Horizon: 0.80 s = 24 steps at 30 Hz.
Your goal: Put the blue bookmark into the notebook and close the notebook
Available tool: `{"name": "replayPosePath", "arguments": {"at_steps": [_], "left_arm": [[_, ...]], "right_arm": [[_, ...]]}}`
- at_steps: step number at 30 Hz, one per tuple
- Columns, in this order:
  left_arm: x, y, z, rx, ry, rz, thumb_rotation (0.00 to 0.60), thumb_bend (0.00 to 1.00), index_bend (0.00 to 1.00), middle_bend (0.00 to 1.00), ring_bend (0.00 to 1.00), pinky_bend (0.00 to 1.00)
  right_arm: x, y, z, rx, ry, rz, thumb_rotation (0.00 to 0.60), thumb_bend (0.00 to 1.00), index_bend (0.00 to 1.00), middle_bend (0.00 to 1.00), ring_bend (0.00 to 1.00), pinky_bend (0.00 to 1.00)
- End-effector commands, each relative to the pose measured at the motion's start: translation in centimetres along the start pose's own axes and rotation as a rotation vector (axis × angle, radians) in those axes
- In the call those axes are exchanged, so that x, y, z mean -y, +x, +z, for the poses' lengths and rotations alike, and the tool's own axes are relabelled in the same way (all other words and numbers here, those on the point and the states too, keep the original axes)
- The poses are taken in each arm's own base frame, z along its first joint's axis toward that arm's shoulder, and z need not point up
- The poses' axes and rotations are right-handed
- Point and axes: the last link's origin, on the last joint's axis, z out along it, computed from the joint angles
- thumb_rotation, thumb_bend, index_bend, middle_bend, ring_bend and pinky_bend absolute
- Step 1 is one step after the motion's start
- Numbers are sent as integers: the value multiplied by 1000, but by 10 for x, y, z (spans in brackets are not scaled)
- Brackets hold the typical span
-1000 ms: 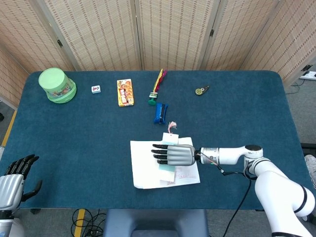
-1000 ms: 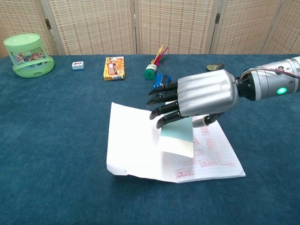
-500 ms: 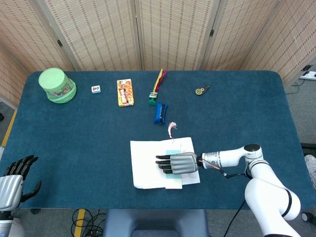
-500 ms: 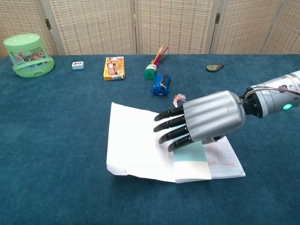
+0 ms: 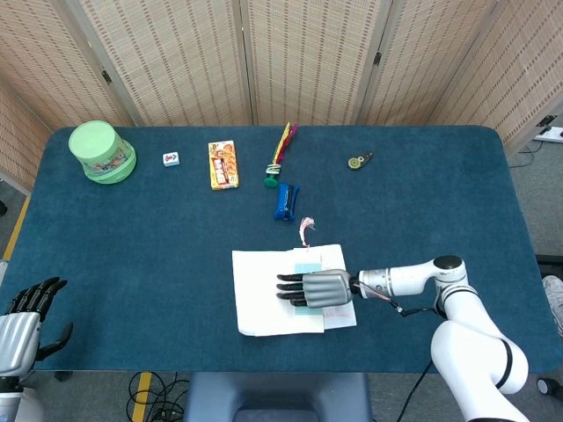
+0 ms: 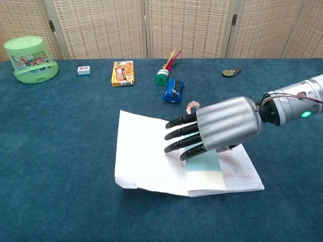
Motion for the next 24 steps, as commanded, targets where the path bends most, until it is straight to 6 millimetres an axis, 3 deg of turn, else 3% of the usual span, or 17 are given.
{"name": "replayPosePath", "arguments": {"at_steps": [1, 18, 24], "left_arm": [[0, 0, 0, -1, 0, 4, 600, 392, 174, 155, 159, 183], [1, -2, 0, -4, 10, 20, 600, 392, 174, 155, 159, 182], [2, -2, 0, -3, 8, 20, 600, 392, 174, 155, 159, 182]], "right_arm": [[-2, 0, 1, 0, -6, -5, 600, 283, 319, 36, 0, 0], [-5, 2, 6, -3, 19, -39, 600, 282, 223, 0, 0, 0], [-3, 3, 7, -15, 18, -37, 600, 225, 140, 0, 0, 0]]}}
